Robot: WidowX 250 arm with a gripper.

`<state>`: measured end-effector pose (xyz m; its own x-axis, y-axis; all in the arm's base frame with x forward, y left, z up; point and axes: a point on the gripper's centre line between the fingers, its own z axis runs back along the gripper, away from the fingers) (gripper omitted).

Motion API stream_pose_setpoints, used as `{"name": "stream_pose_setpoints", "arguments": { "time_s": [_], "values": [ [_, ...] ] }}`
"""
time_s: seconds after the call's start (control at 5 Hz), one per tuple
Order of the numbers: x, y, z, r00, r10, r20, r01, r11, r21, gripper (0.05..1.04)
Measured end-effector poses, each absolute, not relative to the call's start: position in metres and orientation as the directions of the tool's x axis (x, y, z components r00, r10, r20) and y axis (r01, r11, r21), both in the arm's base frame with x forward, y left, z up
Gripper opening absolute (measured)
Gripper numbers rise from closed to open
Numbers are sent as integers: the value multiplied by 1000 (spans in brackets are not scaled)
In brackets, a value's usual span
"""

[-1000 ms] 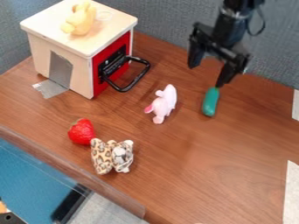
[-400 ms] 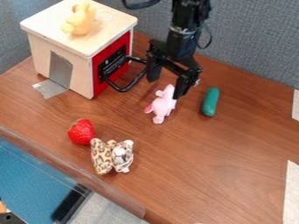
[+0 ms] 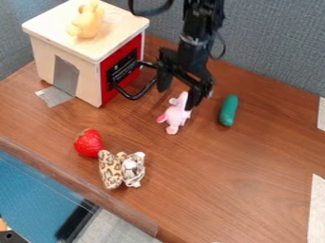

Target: Move the rabbit to the bottom right of the table

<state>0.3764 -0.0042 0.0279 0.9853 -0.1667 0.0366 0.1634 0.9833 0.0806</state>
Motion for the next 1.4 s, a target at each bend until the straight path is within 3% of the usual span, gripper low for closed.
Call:
{"name": "stream_pose_setpoints", "arguments": {
  "time_s": [0.2,0.6,1.0,1.4],
  "values": [
    [372,-8,6,987,-158,-14,159,983,95,948],
    [372,-8,-4,988,-154,-15,154,984,91,437],
    [351,-43,28,963,-263,61,257,962,86,370],
    [310,-96,32,878,-474,63,469,879,86,370]
  ]
}}
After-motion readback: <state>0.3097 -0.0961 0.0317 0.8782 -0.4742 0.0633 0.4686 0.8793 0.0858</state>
